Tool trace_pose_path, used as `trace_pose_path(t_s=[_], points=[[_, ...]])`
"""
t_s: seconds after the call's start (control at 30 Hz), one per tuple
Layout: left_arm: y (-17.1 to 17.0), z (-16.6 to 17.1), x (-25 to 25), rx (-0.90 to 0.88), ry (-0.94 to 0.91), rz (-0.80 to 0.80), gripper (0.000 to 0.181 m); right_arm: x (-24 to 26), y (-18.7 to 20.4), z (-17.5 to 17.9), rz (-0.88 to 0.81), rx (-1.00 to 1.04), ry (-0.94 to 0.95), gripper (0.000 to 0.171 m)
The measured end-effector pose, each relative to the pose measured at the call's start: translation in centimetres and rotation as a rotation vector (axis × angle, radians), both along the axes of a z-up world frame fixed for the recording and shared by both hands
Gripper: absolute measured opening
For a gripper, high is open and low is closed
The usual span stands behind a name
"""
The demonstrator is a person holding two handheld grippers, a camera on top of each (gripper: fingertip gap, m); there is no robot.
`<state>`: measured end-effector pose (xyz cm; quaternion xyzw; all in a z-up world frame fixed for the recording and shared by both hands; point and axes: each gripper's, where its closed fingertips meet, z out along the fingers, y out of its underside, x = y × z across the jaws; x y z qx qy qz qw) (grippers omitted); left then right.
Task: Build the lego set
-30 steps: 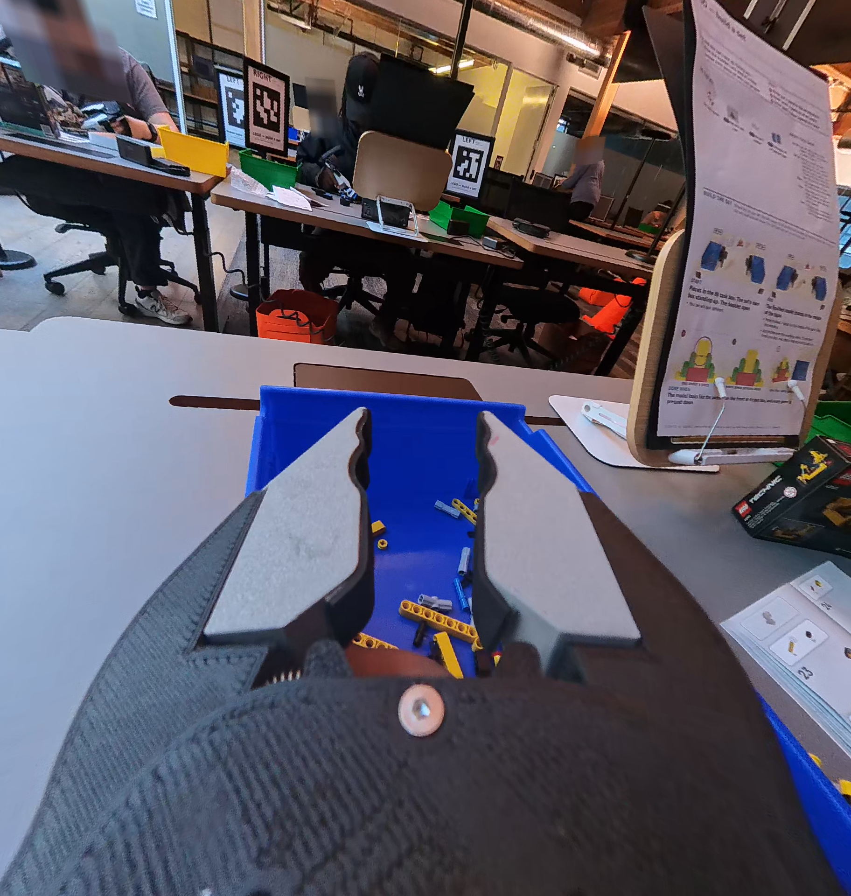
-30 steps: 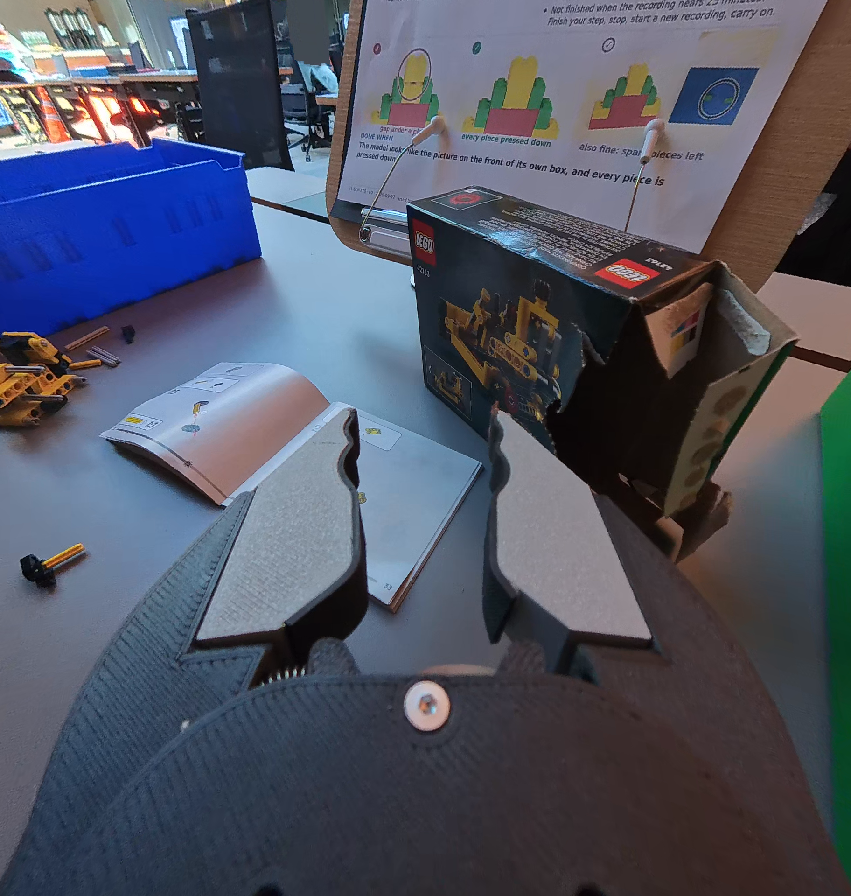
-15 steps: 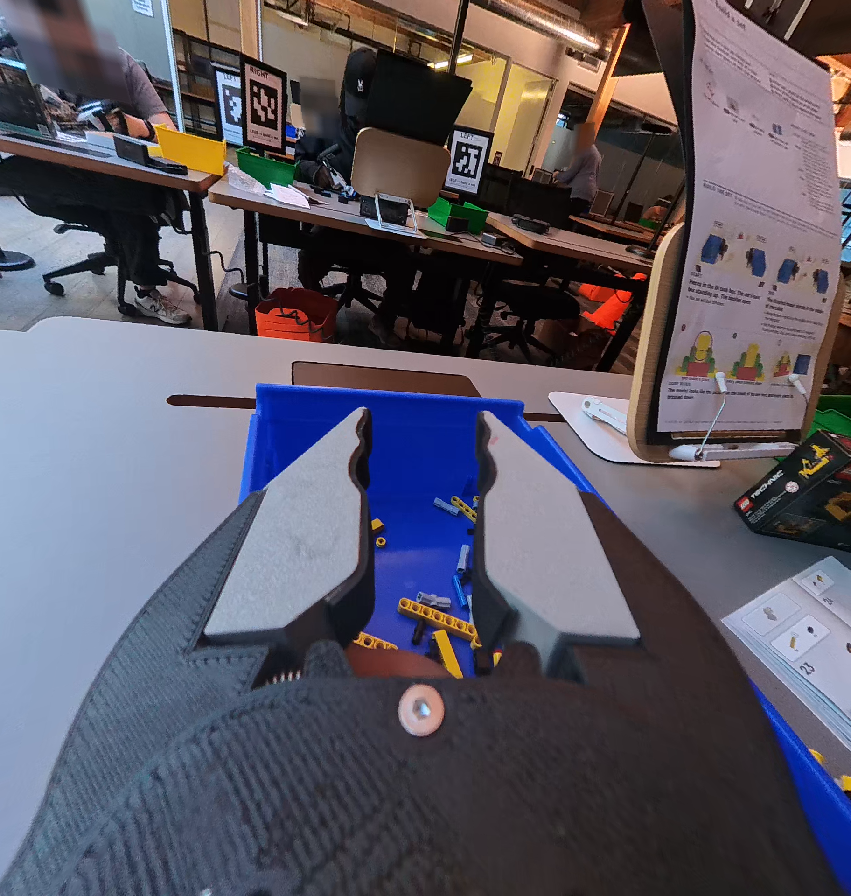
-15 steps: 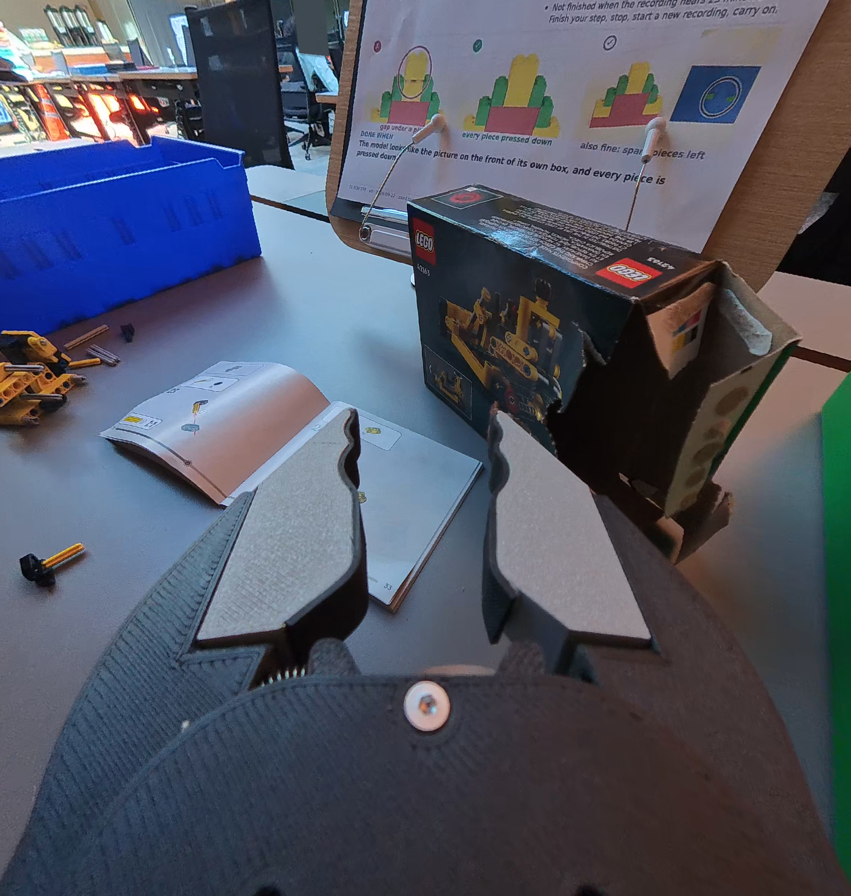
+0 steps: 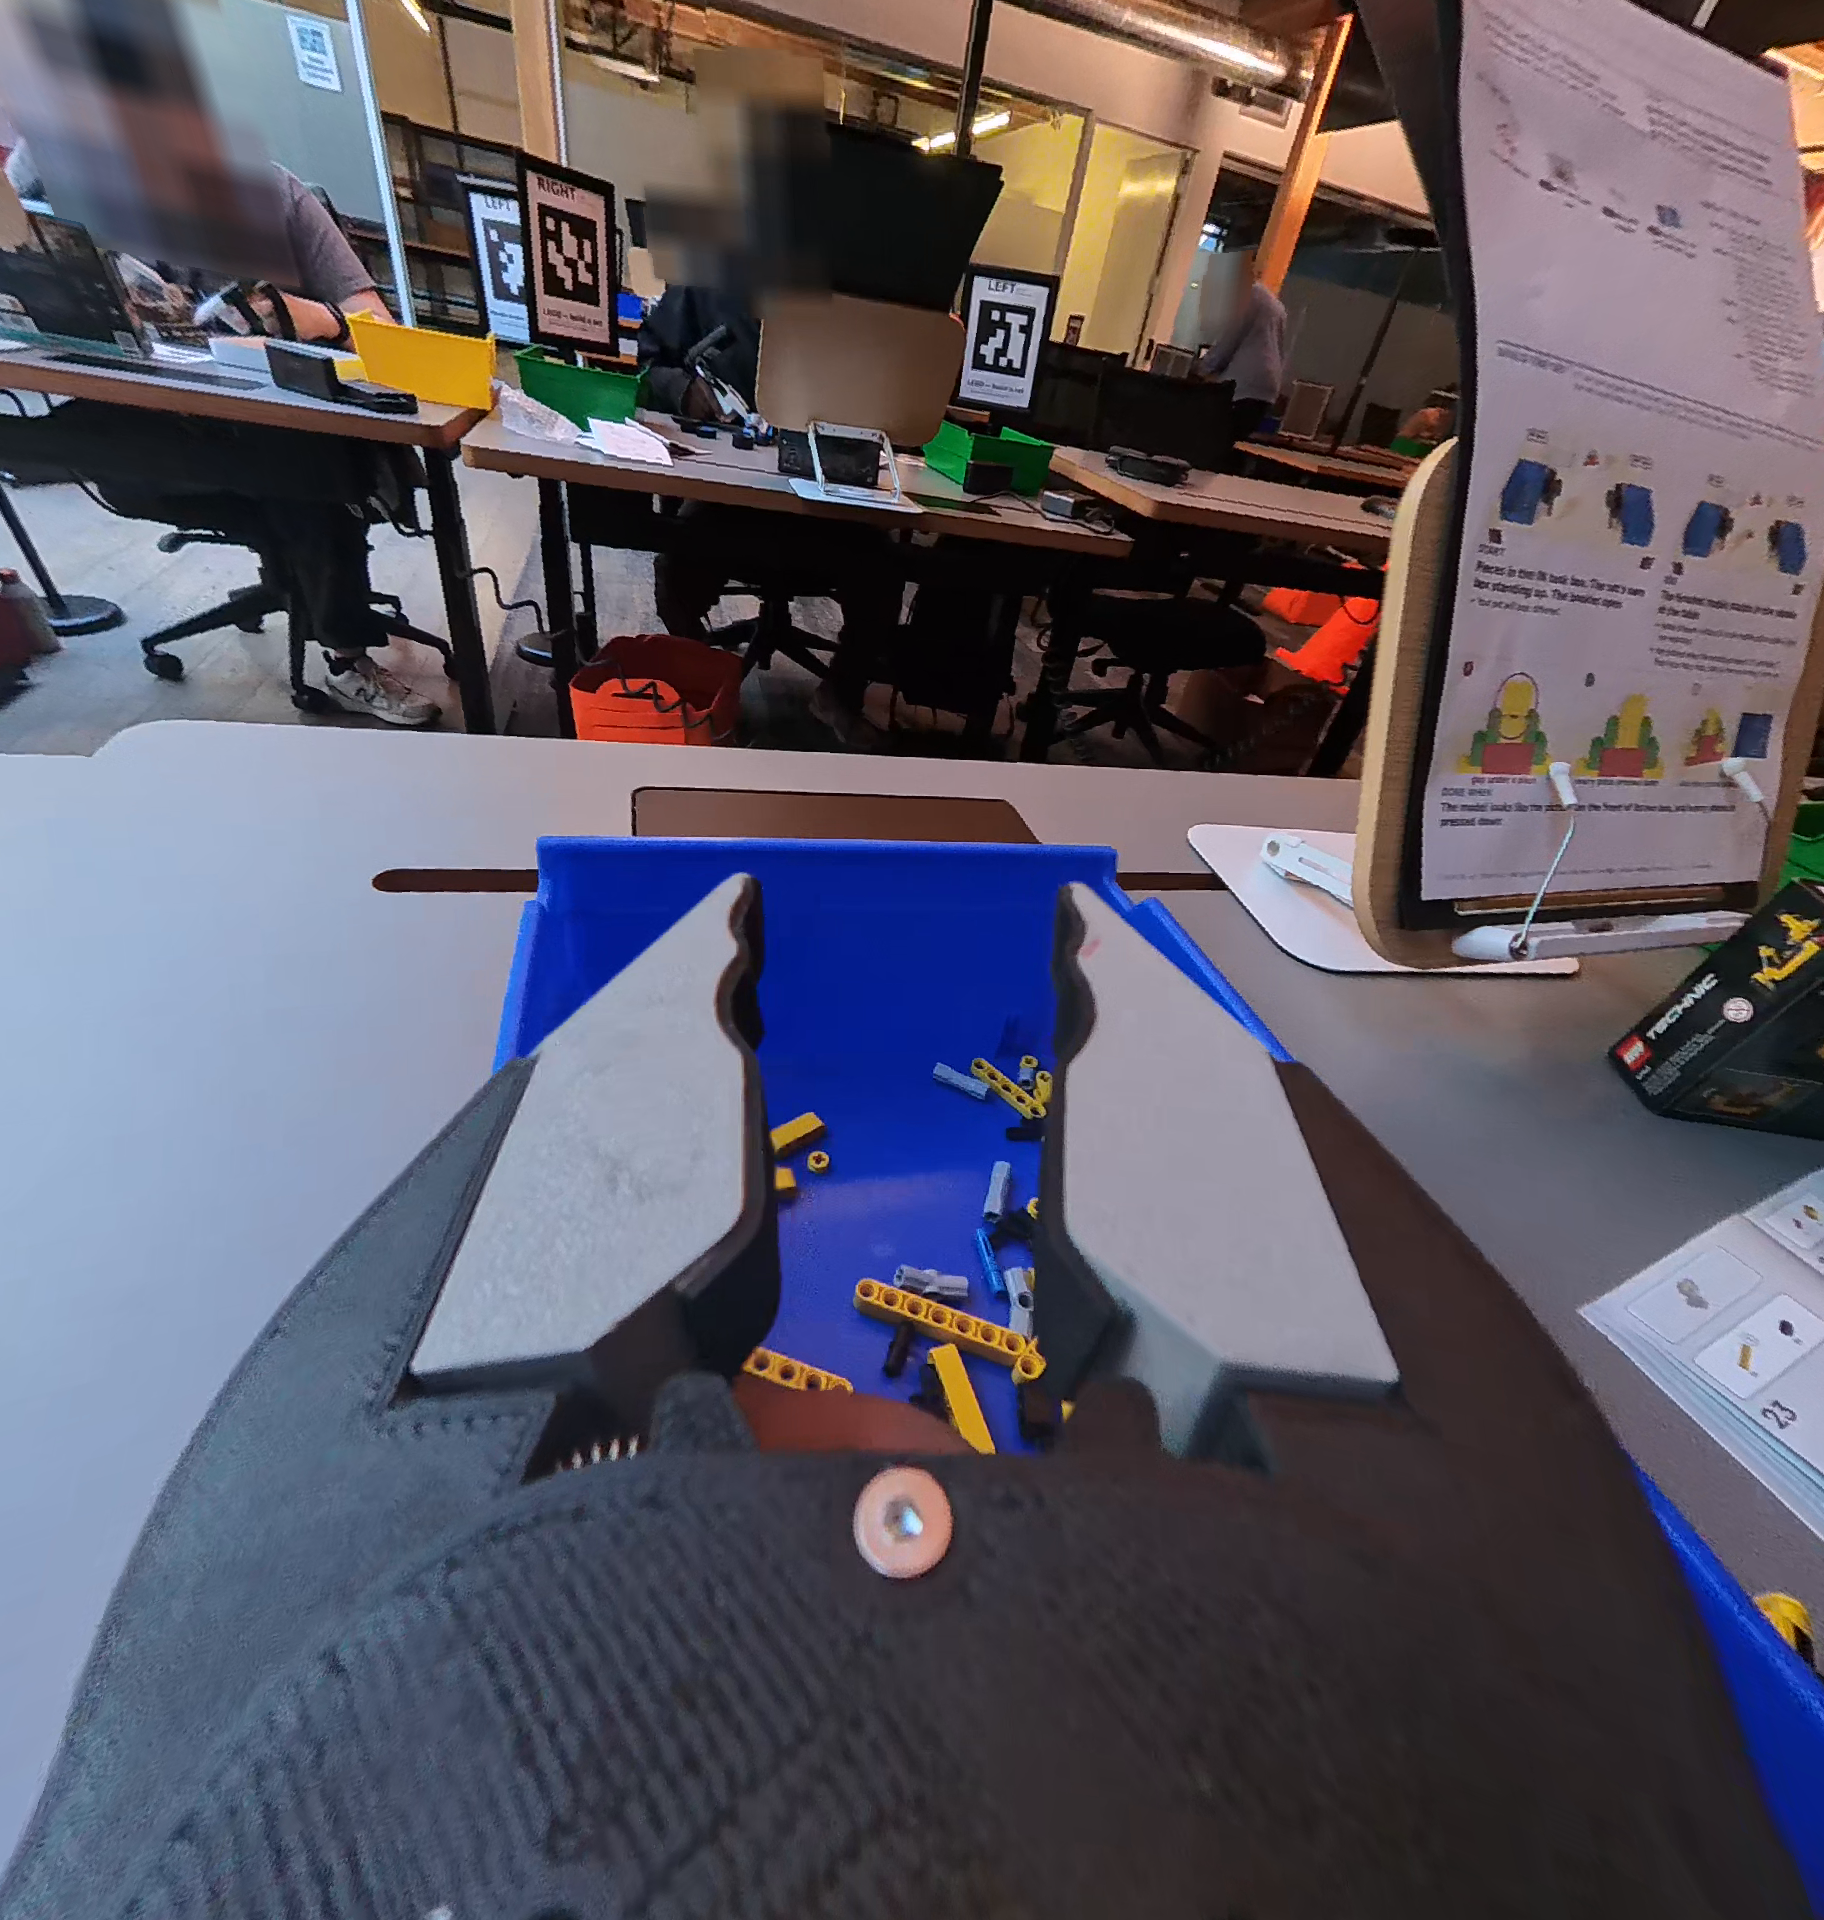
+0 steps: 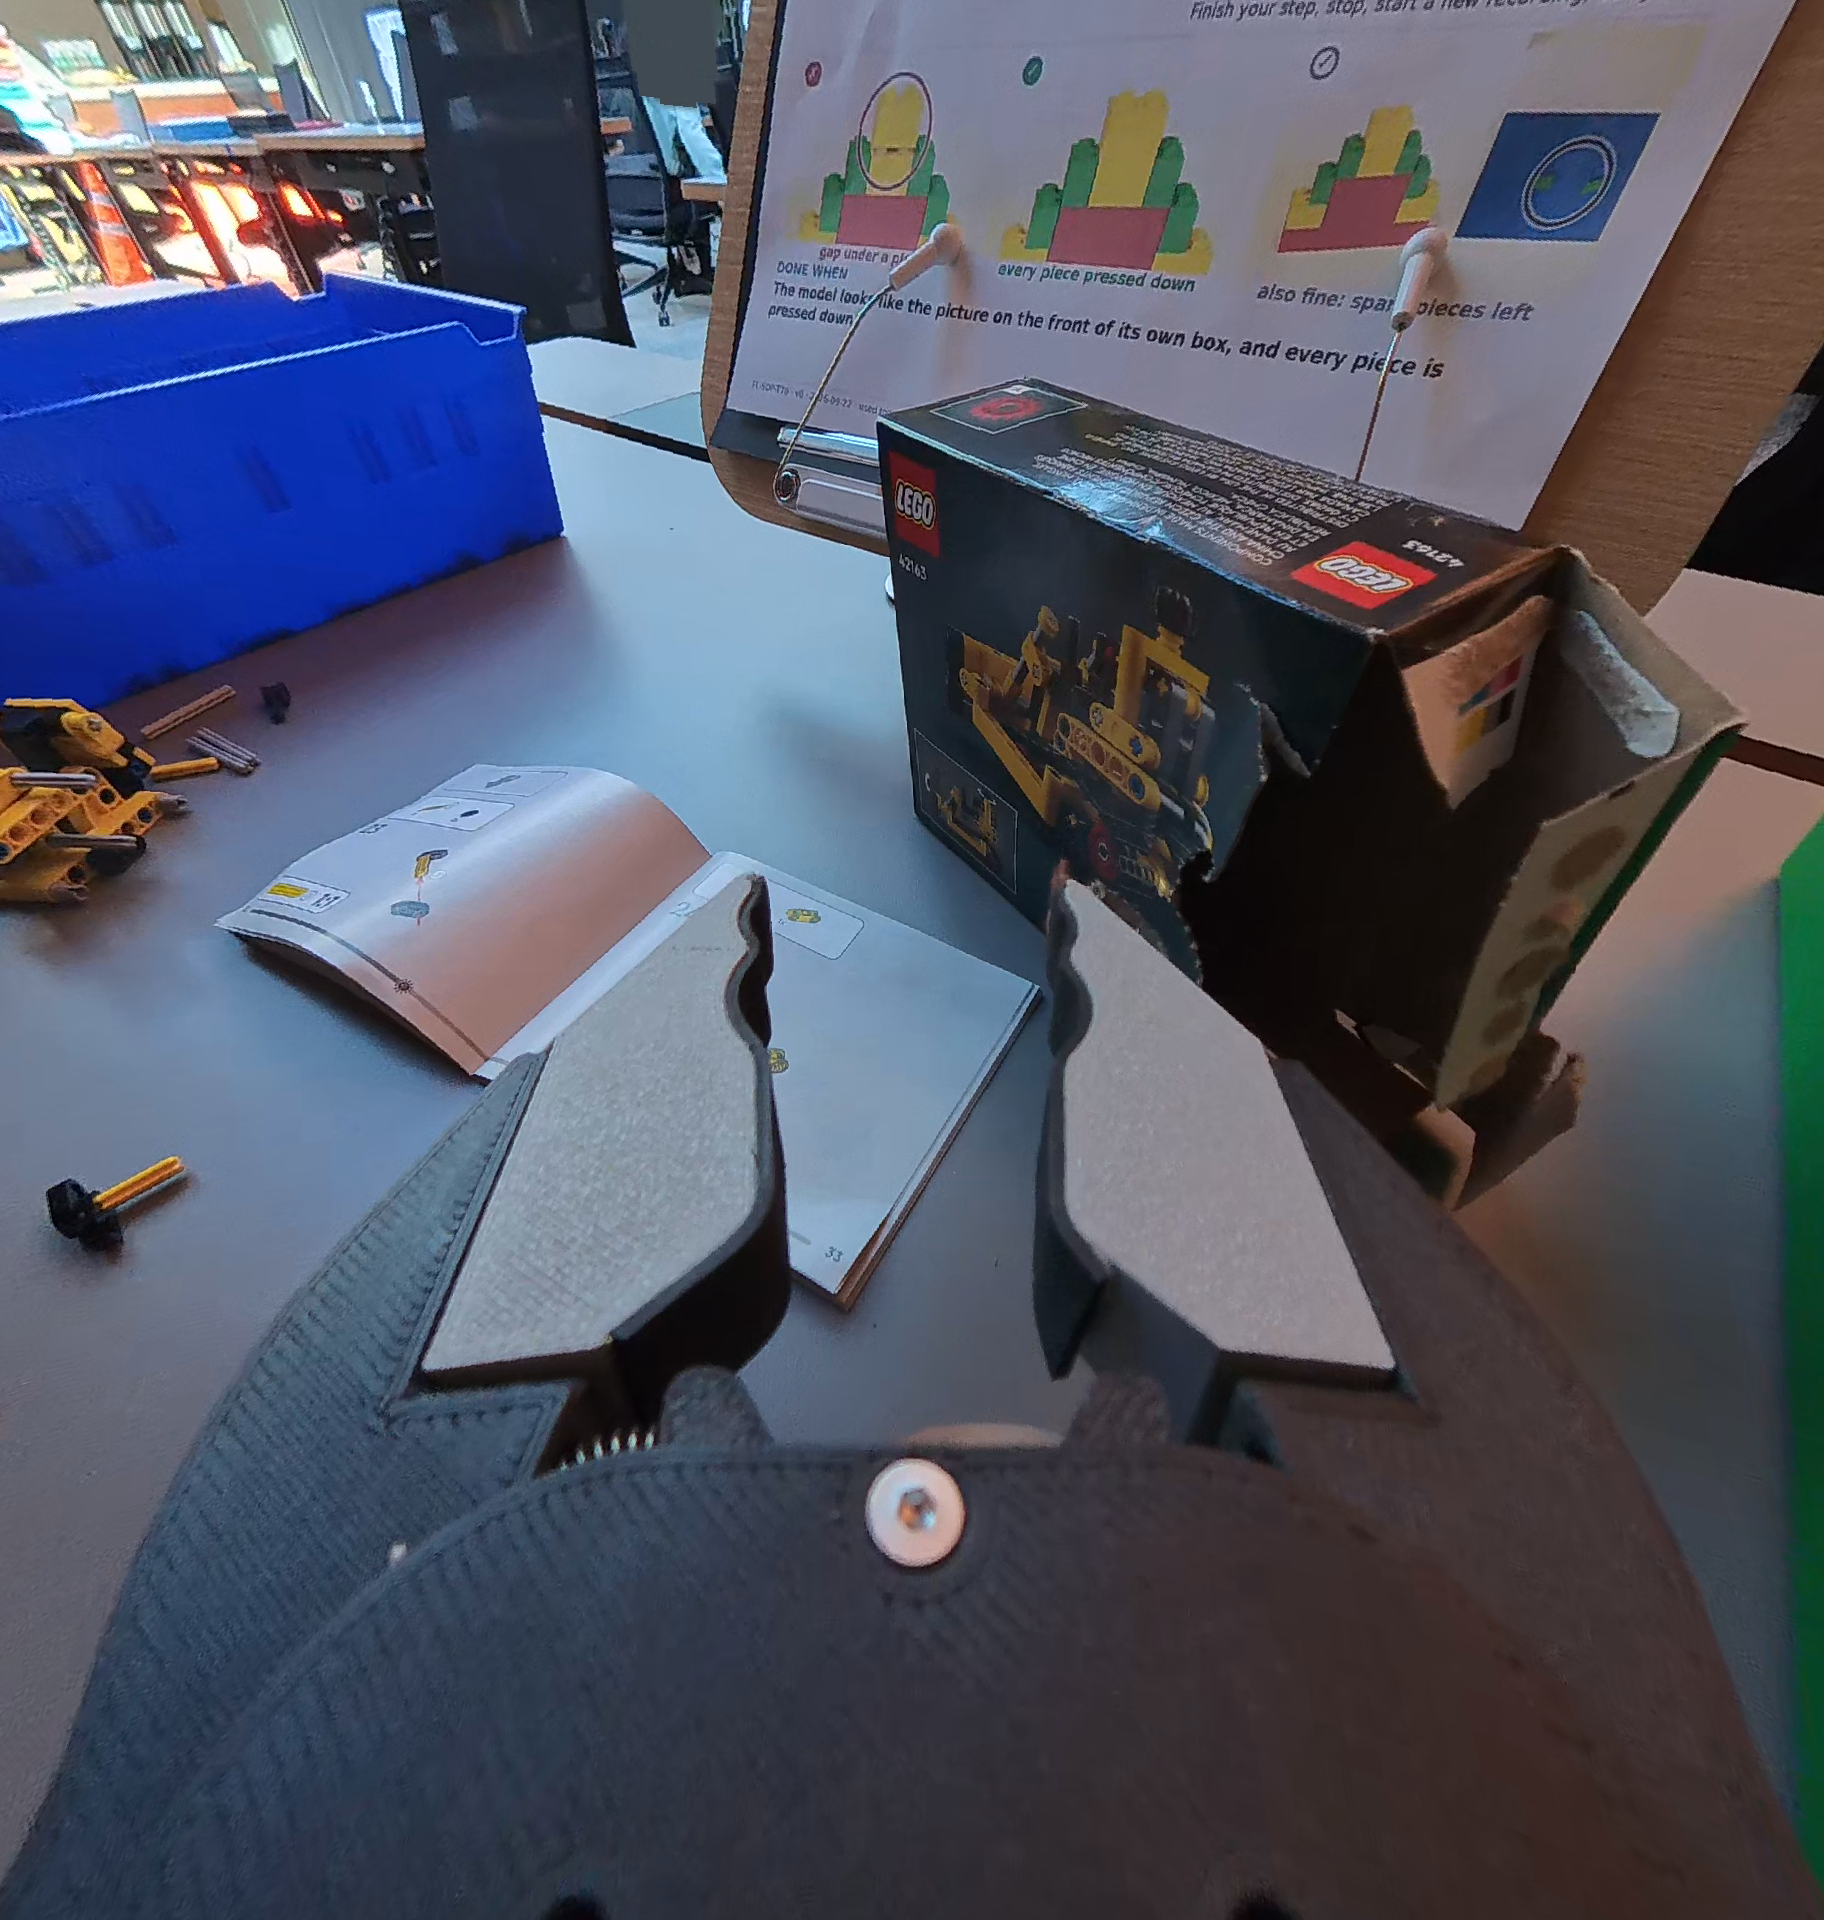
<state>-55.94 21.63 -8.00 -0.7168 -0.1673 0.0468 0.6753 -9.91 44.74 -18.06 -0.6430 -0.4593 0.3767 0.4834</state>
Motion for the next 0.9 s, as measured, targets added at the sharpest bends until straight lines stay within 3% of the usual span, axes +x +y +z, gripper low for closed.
trace_pose_path(t_s=[0.23, 0.5, 0.6, 0.67, 0.73, 0.8, 0.9], points=[[0.3, 0.0, 1.8, -0.020, 0.032, -0.053, 0.062, -0.4, -0.2, -0.2, 0.021, 0.005, -0.015, 0.048], [1.1, -1.7, 3.1, -0.119, 0.099, -0.118, 0.054, -0.8, -0.2, -0.3, 0.045, -0.001, -0.019, 0.048], [1.2, -3.4, 5.5, -0.225, 0.133, -0.281, 0.045, -0.8, -0.3, -0.2, 0.052, 0.000, -0.018, 0.048], [0.4, -5.8, 7.7, -0.392, 0.184, -0.441, 0.044, -0.8, -0.4, -0.2, 0.055, 0.001, -0.016, 0.048], [0.2, -6.4, 6.4, -0.457, 0.256, -0.352, 0.043, -0.8, -0.4, -0.2, 0.057, 0.003, -0.014, 0.048], [0.2, -5.6, 5.7, -0.406, 0.305, -0.299, 0.039, -0.8, -0.4, -0.1, 0.058, 0.004, -0.012, 0.047], [0.3, -4.5, 5.0, -0.317, 0.229, -0.267, 0.038, -0.8, -0.4, -0.1, 0.056, 0.006, -0.012, 0.047]])
